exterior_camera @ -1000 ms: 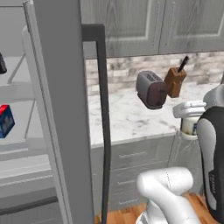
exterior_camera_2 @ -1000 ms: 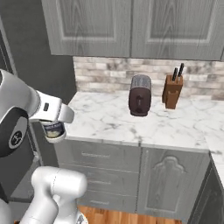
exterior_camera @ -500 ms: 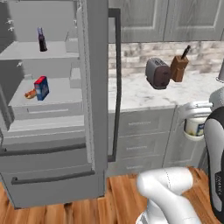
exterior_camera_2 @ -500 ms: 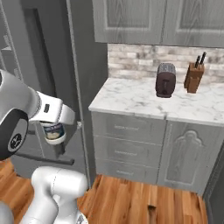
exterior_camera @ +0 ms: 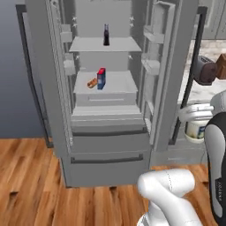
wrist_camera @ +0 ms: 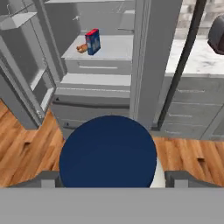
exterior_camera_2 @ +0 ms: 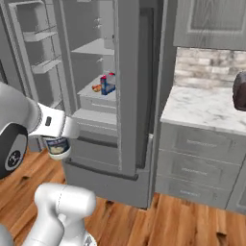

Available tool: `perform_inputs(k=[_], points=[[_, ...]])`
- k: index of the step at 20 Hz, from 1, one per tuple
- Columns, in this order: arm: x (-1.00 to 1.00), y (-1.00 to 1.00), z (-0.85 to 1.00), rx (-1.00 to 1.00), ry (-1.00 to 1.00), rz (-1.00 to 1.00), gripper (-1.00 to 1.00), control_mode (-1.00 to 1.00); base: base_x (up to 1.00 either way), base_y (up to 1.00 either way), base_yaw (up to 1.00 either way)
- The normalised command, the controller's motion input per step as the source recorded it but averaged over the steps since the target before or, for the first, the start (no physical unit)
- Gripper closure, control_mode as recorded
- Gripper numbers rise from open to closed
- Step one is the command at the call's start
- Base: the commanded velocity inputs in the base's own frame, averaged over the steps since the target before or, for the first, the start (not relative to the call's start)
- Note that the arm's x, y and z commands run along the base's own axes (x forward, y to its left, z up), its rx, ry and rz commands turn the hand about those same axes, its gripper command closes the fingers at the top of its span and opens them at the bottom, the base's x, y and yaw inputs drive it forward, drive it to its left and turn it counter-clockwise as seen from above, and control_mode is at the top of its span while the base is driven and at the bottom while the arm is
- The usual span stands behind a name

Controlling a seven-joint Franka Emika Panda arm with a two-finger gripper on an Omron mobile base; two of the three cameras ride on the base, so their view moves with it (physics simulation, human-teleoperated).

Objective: Place the condiment bottle and mayonnaise from the counter to the top shelf of the fridge. If the existing items in the fridge are on the top shelf, move them to other shelves.

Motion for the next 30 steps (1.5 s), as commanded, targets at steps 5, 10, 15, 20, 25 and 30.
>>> perform_inputs(k=[5, 10, 15, 20, 25, 30], points=[[0.00, 0.00, 0.00, 0.00, 0.00, 0.00, 1.00, 1.00, 0.99, 0.96, 0.02], [0.00, 0.00, 0.00, 0.00, 0.00, 0.00, 1.00, 1.00, 0.93, 0.24, -0.04], [0.00, 0.00, 0.00, 0.00, 0.00, 0.00, 1.00, 1.00, 0.30, -0.47, -0.17], [0.00, 0.00, 0.00, 0.00, 0.00, 0.00, 1.00, 1.00, 0.43, 0.11, -0.06], [0.00, 0.00, 0.00, 0.00, 0.00, 0.00, 1.00, 1.00, 0.72, 0.39, 0.00], [0.00, 0.00, 0.00, 0.00, 0.00, 0.00, 1.00, 1.00, 0.81, 0.48, 0.00]])
